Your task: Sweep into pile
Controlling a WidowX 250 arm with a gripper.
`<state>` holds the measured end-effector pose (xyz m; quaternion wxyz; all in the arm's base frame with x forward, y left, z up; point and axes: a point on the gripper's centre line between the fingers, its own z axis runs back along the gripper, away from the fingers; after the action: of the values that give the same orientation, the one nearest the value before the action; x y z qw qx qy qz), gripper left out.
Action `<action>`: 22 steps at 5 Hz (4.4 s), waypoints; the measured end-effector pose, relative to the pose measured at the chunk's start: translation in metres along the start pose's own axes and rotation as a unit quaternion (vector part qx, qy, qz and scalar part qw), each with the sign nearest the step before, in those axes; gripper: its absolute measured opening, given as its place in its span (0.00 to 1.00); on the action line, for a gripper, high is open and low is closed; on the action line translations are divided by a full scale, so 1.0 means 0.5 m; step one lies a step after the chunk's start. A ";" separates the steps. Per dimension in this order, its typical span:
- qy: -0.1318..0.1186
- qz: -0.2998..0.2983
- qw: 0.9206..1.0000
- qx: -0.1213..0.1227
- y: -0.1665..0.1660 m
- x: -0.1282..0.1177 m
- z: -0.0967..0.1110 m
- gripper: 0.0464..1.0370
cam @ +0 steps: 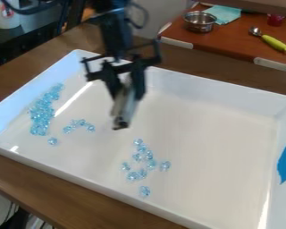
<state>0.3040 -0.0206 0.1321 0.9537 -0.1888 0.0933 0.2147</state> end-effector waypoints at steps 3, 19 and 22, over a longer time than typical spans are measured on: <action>-0.059 -0.080 0.995 0.032 -0.140 -0.059 -0.117 0.33; -0.094 -0.163 0.969 0.163 0.272 0.053 -0.006 0.33; -0.086 -0.049 0.991 0.086 0.074 0.129 0.070 0.33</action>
<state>0.3485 0.0485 0.1354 0.9802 -0.0912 0.0199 0.1747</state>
